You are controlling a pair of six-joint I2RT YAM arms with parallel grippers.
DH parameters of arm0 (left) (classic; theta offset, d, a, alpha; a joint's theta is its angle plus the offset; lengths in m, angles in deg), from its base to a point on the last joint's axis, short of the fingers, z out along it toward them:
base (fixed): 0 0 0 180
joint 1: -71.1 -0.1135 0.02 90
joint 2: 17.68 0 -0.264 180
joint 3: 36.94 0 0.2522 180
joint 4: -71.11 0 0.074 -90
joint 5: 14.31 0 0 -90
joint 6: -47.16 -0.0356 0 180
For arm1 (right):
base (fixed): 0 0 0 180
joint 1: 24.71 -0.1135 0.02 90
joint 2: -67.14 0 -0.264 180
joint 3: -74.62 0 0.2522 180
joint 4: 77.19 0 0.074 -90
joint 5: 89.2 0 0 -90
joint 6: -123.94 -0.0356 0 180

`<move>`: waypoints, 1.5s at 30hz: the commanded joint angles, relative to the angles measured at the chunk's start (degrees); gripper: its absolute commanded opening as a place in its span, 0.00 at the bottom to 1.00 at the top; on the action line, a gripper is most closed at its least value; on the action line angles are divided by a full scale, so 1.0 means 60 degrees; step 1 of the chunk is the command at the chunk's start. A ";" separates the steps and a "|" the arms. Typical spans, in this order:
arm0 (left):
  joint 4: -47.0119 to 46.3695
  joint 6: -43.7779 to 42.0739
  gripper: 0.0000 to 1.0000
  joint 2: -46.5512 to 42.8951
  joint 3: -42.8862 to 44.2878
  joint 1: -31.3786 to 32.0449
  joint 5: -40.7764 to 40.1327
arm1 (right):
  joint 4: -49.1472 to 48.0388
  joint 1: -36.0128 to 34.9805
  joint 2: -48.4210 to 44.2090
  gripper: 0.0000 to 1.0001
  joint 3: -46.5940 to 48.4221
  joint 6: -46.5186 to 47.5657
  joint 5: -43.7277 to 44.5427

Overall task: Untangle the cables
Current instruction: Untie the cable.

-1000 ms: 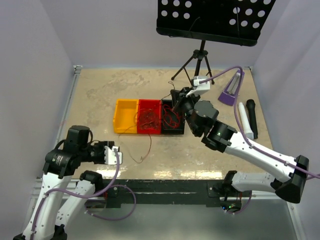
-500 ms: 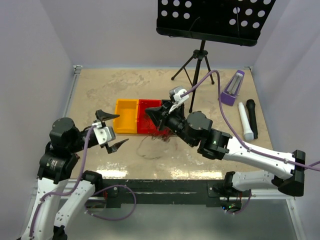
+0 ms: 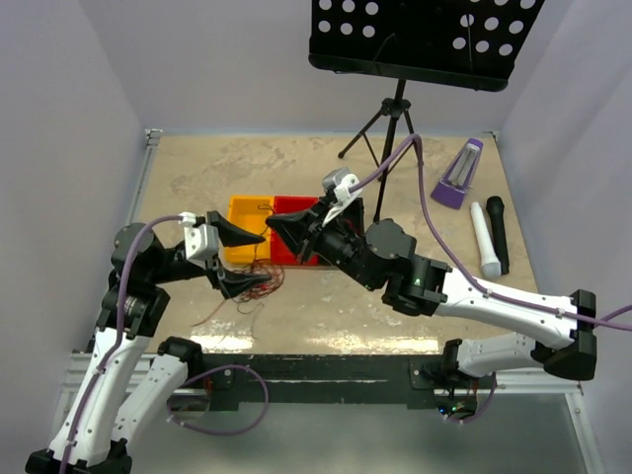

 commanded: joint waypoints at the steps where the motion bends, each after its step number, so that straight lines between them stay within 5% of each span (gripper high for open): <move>1: -0.1590 0.1355 0.61 0.0015 -0.0413 0.0044 0.0387 | -0.0704 -0.0167 0.0172 0.00 0.0677 -0.0010 -0.0220; 5: -0.3172 0.2438 0.49 0.0088 -0.0882 0.0058 0.0256 | -0.0762 -0.0240 0.0290 0.00 0.0897 -0.0040 -0.0322; 8: -0.4372 0.3493 0.29 0.0117 -0.1175 0.0058 -0.0183 | -0.0762 -0.0255 0.0378 0.00 0.1014 -0.0054 -0.0337; 19: -0.6149 0.5503 0.33 0.0308 -0.1248 0.0058 0.0123 | -0.0894 -0.0299 0.0583 0.00 0.1219 -0.0054 -0.0293; 25: -0.5623 0.5094 0.05 0.0073 -0.1542 0.0058 0.0138 | -0.1055 -0.0314 0.0759 0.00 0.1570 0.0004 -0.0322; 45: -0.4860 0.4097 0.00 0.0059 -0.2406 0.0058 0.0431 | -0.1304 -0.0372 0.1301 0.00 0.3284 0.0341 -0.0557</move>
